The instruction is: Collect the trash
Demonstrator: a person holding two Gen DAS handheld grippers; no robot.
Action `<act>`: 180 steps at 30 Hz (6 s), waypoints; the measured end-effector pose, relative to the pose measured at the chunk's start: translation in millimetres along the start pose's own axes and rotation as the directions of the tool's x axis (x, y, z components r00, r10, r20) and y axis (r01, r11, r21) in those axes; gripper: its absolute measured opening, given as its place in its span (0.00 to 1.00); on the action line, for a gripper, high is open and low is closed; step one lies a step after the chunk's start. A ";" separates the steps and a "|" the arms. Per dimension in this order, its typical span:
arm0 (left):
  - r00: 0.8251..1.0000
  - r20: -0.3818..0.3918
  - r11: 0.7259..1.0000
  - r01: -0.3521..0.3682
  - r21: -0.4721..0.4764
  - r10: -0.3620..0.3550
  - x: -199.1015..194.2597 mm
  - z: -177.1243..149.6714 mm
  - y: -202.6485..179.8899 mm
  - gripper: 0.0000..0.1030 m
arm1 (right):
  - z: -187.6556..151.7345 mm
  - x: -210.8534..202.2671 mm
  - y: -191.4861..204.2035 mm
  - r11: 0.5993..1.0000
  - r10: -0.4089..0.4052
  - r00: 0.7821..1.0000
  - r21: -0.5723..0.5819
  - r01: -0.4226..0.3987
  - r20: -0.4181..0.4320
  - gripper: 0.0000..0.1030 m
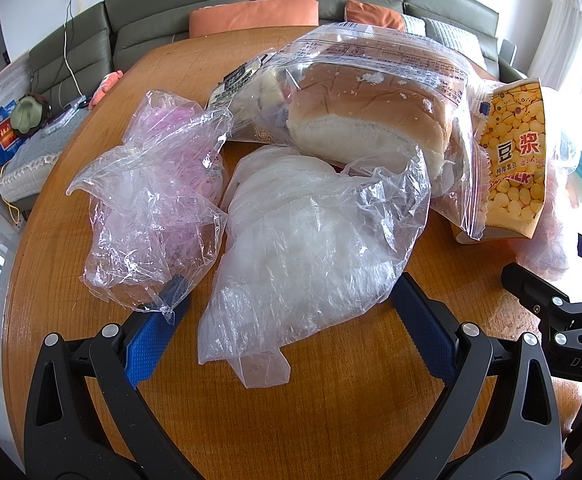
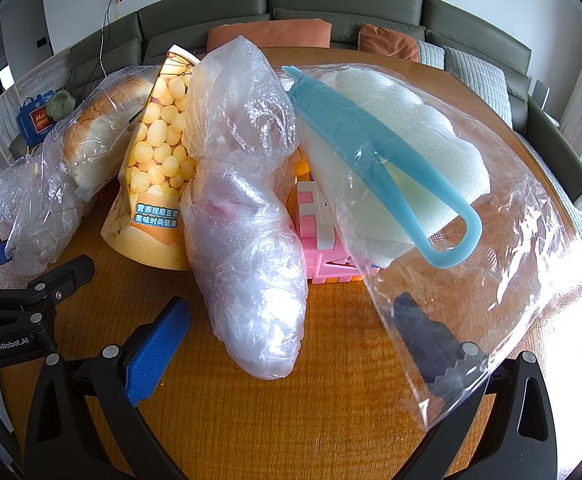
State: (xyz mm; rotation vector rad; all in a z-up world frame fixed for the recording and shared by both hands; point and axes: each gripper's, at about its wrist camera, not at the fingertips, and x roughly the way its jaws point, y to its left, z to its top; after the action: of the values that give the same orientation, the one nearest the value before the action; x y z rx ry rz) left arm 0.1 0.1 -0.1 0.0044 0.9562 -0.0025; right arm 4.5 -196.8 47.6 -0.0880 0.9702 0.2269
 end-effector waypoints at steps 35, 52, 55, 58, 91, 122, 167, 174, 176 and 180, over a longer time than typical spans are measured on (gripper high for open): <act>1.000 0.000 1.000 0.000 0.000 0.000 0.0 0.0 0.0 0.94 | -0.4 -0.2 0.0 1.000 -0.001 1.000 0.000 0.001 -0.001 0.98; 0.997 0.047 0.994 0.052 0.092 -0.057 -26.5 -7.8 6.1 0.94 | -4.9 -19.3 4.3 0.999 0.041 0.998 -0.028 -0.043 -0.056 0.98; 0.994 0.077 0.993 0.077 0.085 -0.083 -43.9 -4.2 9.8 0.94 | -7.8 -42.1 15.6 0.995 0.080 0.995 -0.058 -0.084 -0.060 0.97; 0.992 0.100 0.997 0.078 0.005 -0.078 -54.8 1.5 30.9 0.94 | -5.0 -65.6 22.1 0.988 0.133 0.989 -0.072 -0.137 -0.061 0.97; 0.999 -0.009 0.980 0.035 -0.198 -0.038 -48.1 69.1 108.8 0.94 | 140.9 -5.6 122.5 0.868 0.178 0.968 -0.436 -0.239 -0.178 0.63; 0.995 0.065 0.969 0.089 -0.229 -0.075 -54.9 58.3 162.3 0.36 | 155.5 -77.7 157.1 0.901 0.314 0.949 -0.312 -0.300 -0.006 0.62; 0.885 -0.243 0.530 -0.437 -0.727 0.397 -164.4 -187.1 536.4 0.94 | 88.9 -55.8 676.9 0.444 0.605 0.696 -0.561 -0.699 -0.387 0.76; 0.886 -0.244 0.526 -0.436 -0.730 0.395 -162.4 -189.1 540.5 0.94 | 92.7 -60.3 670.7 0.439 0.625 0.690 -0.566 -0.697 -0.365 0.76; 0.887 -0.245 0.529 -0.435 -0.729 0.392 -163.4 -187.2 538.0 0.94 | 94.7 -57.3 669.3 0.442 0.626 0.687 -0.558 -0.702 -0.368 0.76; 0.890 -0.230 0.541 -0.426 -0.725 0.393 -166.9 -181.7 531.3 0.94 | 100.5 -60.9 655.2 0.458 0.625 0.694 -0.552 -0.697 -0.358 0.76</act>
State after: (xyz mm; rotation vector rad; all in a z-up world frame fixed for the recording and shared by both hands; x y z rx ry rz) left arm -242.5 532.3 32.9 -0.5683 0.9136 0.8638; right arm -98.2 448.9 172.3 -0.3747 0.9494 1.3371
